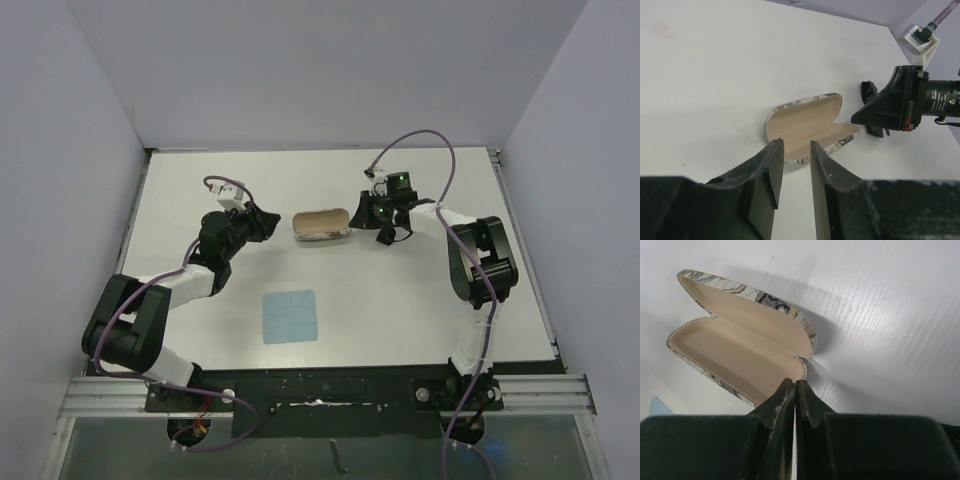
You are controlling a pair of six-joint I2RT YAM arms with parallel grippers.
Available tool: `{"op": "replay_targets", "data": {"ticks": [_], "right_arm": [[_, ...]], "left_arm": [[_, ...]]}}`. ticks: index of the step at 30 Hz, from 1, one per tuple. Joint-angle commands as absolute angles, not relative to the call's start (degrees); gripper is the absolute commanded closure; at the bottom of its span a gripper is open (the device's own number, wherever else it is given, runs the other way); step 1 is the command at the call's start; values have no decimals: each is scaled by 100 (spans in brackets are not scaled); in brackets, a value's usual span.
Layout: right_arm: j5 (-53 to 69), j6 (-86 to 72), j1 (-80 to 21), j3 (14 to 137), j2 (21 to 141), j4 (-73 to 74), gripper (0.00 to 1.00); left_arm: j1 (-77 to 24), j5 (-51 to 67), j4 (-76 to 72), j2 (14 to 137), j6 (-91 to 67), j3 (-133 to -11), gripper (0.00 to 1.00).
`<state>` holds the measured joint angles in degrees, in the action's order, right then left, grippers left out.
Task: Organize the sunglasses
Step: Adjust the sunglasses case at the center of the board.
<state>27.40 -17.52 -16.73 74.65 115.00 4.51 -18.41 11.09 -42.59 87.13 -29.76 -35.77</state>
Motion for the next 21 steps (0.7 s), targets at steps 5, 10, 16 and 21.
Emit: {"op": "replay_targets", "data": {"ticks": [5,10,16,21], "right_arm": [[2717,-1844,-1807,7349,11048,206,100],[2702,-1861,-1863,7265,11014,166,100],[2671,-1868,-1866,7247,10965,147,100],[2618,-1849,-1859,7267,10958,156,100]], "left_arm": [[-1869,1169,-4439,8698,-2988,-3730,73],[-1879,1163,-4438,8677,-2988,-3718,73],[-1873,1173,-4438,8675,-2988,-3718,73],[-1872,1161,-4438,8664,-2988,-3702,73]]}}
